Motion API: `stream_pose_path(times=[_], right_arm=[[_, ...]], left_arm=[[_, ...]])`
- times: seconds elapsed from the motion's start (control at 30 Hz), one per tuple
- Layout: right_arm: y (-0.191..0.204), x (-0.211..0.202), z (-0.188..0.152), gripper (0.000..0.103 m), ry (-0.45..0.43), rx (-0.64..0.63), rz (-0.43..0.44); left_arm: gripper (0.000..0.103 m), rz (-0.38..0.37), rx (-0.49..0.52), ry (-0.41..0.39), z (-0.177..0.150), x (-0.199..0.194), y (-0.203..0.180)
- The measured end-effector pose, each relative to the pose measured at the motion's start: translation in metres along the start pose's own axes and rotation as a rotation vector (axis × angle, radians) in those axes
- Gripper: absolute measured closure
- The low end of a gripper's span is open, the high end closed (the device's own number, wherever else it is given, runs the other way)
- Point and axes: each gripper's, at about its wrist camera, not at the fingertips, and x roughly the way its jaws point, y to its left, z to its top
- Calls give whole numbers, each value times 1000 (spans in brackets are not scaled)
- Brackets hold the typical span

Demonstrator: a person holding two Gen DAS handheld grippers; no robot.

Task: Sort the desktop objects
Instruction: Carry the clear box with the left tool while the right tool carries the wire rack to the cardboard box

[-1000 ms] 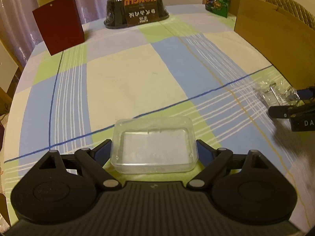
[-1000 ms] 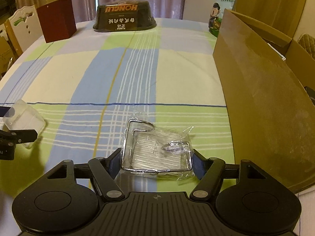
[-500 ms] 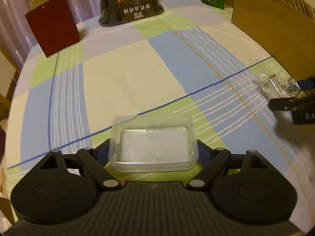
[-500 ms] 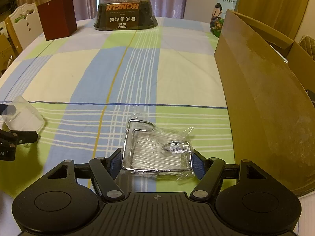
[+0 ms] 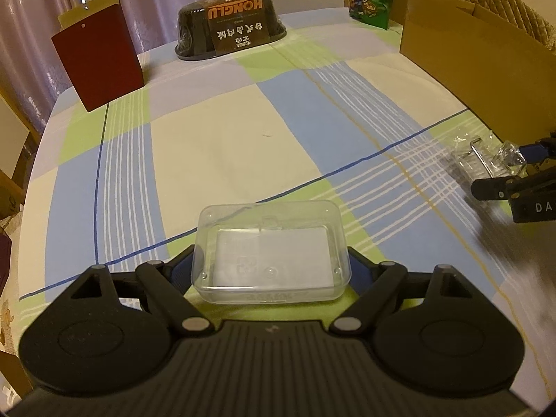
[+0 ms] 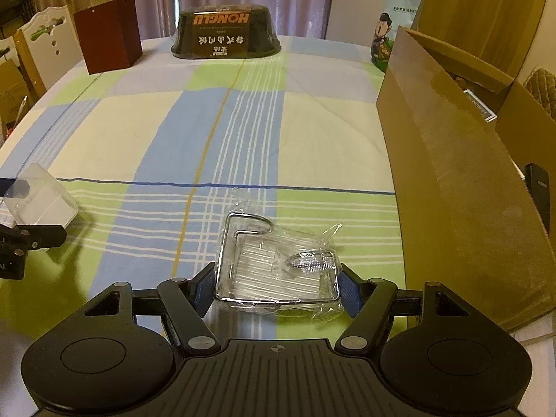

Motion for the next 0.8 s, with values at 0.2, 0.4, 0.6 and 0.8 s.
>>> stream_pose_path(times=[0.2, 0.4, 0.6, 0.8], right_arm=[[3, -8, -1, 34, -7, -1, 3], [3, -15, -7, 34, -6, -2, 12], [4, -21, -12, 34, -5, -3, 21], [2, -44, -1, 34, -63, -7, 48]], left_arm=[[20, -6, -5, -4, -3, -7, -3], [20, -5, -12, 0, -10, -14, -5], [20, -9, -18, 0, -13, -21, -7], [20, -34, -10, -47, 5, -37, -14]])
